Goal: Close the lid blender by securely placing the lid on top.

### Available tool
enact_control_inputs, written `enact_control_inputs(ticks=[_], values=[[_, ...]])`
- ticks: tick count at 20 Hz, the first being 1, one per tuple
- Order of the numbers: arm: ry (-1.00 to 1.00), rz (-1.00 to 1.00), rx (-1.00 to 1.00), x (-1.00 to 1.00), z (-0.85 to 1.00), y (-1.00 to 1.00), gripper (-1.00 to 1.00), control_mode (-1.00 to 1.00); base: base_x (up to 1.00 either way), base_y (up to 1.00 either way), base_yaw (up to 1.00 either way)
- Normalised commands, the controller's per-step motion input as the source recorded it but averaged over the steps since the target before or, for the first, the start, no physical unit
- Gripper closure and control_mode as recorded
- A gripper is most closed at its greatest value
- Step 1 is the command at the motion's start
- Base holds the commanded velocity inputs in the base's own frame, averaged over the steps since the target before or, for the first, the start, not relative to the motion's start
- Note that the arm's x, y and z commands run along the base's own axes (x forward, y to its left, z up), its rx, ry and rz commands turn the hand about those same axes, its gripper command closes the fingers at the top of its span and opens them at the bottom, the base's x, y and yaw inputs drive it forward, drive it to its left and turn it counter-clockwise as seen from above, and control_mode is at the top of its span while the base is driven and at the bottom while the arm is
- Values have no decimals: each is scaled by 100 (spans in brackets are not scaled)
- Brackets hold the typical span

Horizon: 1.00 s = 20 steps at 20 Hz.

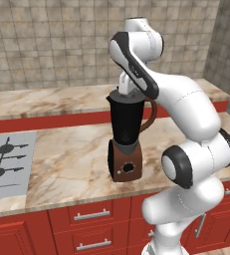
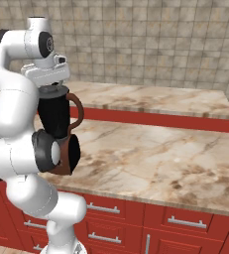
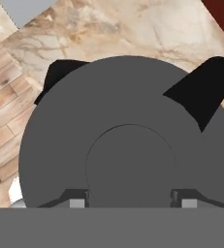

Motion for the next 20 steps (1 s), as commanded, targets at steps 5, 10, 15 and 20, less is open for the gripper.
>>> enact_control_inputs(ticks=[5,10,15,20], values=[[0,24,0,0,-16,13,100,-100,0,0,0],[0,2,0,0,-25,28,100,-100,0,0,0],[0,0,0,0,-27,24,-100,-100,0,0,0],[0,0,0,0,-11,10,-100,-100,0,0,0]])
